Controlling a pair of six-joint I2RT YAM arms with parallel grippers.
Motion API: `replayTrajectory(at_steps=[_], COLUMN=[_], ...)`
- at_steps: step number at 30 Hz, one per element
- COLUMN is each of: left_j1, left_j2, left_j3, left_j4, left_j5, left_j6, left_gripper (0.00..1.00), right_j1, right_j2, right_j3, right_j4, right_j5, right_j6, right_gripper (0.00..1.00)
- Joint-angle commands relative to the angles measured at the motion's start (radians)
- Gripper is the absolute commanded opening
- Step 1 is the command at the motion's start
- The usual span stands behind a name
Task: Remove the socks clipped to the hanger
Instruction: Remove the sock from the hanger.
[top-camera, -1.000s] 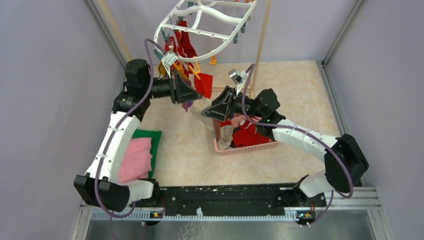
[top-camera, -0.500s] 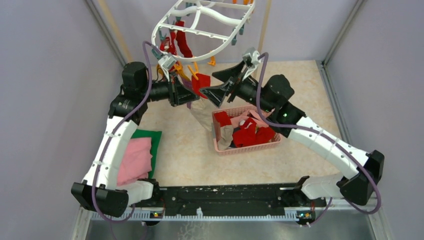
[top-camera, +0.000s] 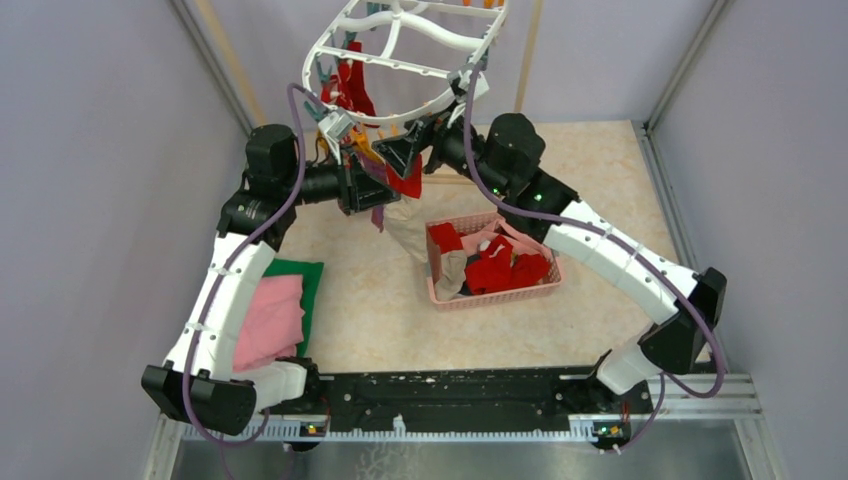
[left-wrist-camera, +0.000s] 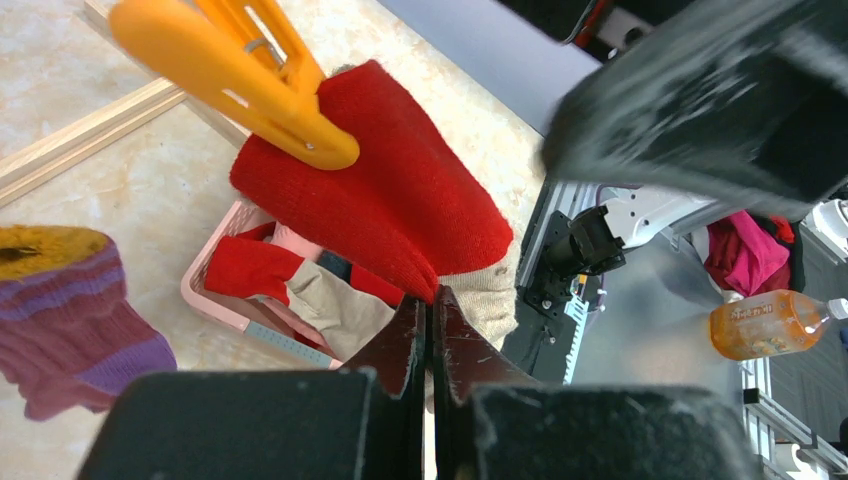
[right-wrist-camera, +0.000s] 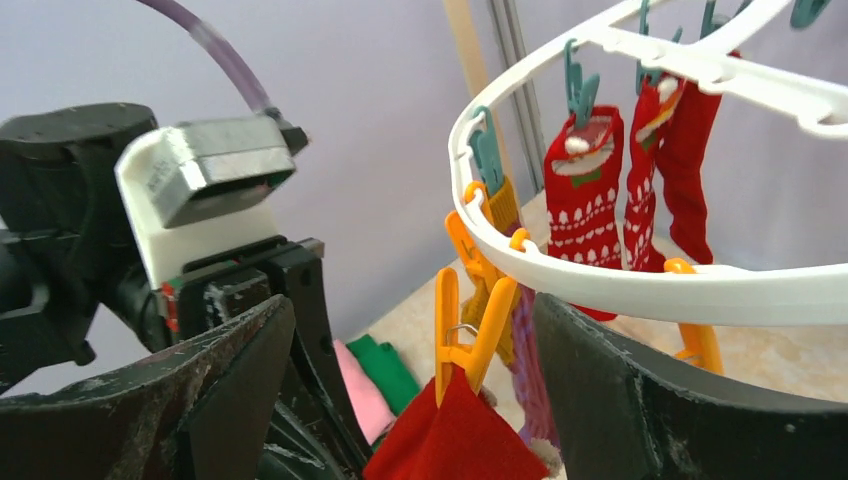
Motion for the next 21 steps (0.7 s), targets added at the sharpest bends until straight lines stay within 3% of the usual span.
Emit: replayTrajectory(at_steps=[1,15,21], left_j1=[-0.013,-0.034,-0.040], left_j2=[-0.028,-0.023,-0.021], left_j3=[0.018,0.010,0.013], left_j4=[0.012,0.035,0.036], left_j5=[0.010,-0.007,-0.013], left_j6=[0.003,-0.005,0.002], left_gripper=[0.00,0.00,0.00], right_j1=[0.015,0.054,0.056], right_j2=[0.018,0.118,0.127], right_j3=[0.055,0.163,0.152], right_j4=[-0.040,-0.090,-0.038], right_j5=[0.019,0.104,0.146], right_j6=[-0.009,-0.157,-0.153], right_gripper=[0.87,0.71,0.55])
